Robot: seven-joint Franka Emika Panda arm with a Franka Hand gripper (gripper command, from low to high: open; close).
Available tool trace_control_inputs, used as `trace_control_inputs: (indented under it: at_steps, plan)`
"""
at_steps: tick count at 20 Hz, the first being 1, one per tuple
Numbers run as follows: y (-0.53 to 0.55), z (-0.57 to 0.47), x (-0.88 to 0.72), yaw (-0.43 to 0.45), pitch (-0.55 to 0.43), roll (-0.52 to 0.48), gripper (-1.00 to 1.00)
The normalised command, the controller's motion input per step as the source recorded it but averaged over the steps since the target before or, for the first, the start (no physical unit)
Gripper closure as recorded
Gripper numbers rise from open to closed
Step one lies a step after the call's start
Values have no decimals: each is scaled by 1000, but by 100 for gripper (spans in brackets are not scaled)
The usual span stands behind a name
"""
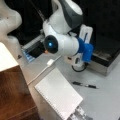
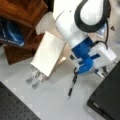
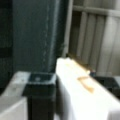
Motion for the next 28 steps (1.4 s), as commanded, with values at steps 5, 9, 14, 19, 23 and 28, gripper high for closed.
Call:
trace_control_inputs:
  at_steps: [5, 9, 14, 19, 23, 28]
  plan:
    - [183, 383, 58, 196, 93, -67, 100]
    - [330, 370, 99, 245, 111, -88, 100]
    - [337, 322, 132, 220, 74, -43, 100]
    - [263, 235, 131, 157, 65, -21, 100]
    - [153, 170, 135, 90, 85, 19, 100]
    - [175, 166, 196, 27, 64, 64, 100]
